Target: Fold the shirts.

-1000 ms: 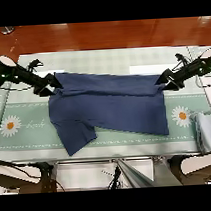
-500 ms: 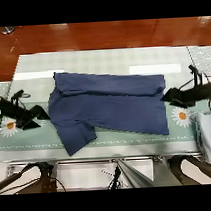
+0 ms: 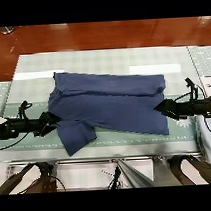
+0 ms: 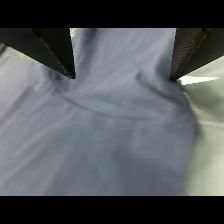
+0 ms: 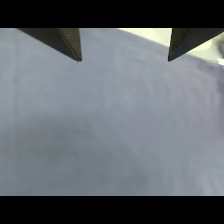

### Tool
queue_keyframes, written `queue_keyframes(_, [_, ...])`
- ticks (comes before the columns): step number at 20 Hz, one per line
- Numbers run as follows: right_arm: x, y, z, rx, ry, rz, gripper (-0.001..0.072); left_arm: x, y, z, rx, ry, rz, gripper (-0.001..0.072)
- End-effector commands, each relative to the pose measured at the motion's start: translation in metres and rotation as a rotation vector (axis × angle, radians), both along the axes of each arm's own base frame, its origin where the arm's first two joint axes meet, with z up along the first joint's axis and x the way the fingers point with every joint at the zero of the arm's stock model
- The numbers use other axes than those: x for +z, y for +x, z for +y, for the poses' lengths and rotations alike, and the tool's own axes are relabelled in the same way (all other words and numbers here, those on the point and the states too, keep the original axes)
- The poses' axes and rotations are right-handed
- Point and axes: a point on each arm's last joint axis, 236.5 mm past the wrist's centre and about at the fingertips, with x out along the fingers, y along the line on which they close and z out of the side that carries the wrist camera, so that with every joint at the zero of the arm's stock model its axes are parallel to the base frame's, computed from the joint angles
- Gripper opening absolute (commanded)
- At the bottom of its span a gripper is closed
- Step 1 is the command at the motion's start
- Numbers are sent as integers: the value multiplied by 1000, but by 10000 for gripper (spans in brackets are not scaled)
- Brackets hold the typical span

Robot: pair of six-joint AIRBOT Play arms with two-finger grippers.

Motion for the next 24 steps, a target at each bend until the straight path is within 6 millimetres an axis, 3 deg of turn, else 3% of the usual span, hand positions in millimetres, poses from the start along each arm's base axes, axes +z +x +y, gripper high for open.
queue_keyframes(1, [11,12,-14,-103,40,-20,623,-3,1,-13,-34,-40,-47,702])
queue_keyframes(4, [21,7,-67,-234,23,7,623,-8,-9,-25,-105,-55,-23,664])
queue_keyframes(5, [13,-8,-87,-271,-8,56,623,-9,-11,-29,-131,-56,-27,437])
queue_keyframes(6, [2,-26,-102,-298,-44,121,623,-9,-12,-31,-142,-57,-28,71])
queue_keyframes(7, [-13,-45,-108,-319,-73,199,623,-8,-11,-31,-150,-58,-34,26])
queue_keyframes(10, [-44,-85,-94,-274,-88,344,623,-2,-8,-31,-164,-60,-52,26])
queue_keyframes(17, [-60,-120,-62,-21,-131,479,624,2,-2,-29,-166,-55,-68,26])
queue_keyframes(24, [-67,-70,-41,-110,-7,351,623,2,-1,-28,-166,-51,-72,27])
